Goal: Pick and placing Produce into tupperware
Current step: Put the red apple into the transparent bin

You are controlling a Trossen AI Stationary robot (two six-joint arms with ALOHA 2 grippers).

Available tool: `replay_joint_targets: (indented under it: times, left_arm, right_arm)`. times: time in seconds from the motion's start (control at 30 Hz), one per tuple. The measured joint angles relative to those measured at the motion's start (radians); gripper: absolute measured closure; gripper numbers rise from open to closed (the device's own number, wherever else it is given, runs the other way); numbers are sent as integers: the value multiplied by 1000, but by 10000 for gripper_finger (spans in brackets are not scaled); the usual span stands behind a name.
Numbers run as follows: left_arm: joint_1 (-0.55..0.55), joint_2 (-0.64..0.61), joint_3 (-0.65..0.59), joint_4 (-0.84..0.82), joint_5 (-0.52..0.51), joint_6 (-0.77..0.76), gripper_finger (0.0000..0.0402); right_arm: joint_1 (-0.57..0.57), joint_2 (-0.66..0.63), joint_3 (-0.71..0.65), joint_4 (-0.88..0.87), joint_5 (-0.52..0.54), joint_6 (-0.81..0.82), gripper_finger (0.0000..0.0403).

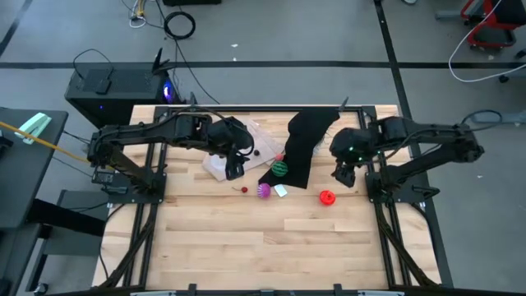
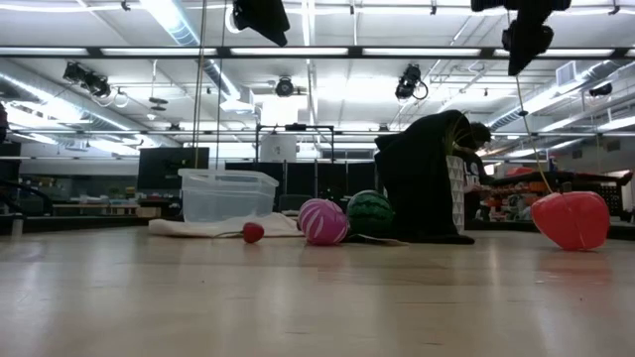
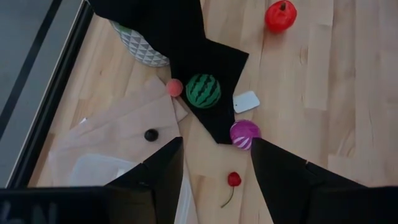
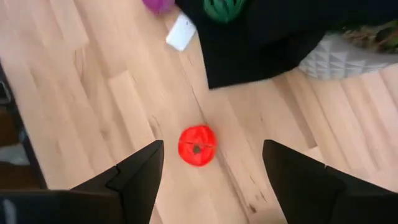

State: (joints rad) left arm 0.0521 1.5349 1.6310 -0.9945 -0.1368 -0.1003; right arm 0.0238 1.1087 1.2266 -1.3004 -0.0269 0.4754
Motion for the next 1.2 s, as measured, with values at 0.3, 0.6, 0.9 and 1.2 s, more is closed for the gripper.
replay_joint_targets:
  times: [0.3,0.6,0.9,1.2]
  left_arm:
    - [0,0,0,-40,0,2,200]
    - [0,-1,0,-81,0,2,196]
    - [0,-1,-2,-140,0,5,200]
    - [0,-1,-2,-147,0,7,199]
  right_arm:
    - [63,26,-183,57,-82,2,127]
    - [127,26,-347,304,-176,-65,98]
    - [138,91,-417,386,-65,-285,35]
    - [140,235,-402,387,-76,-665,17]
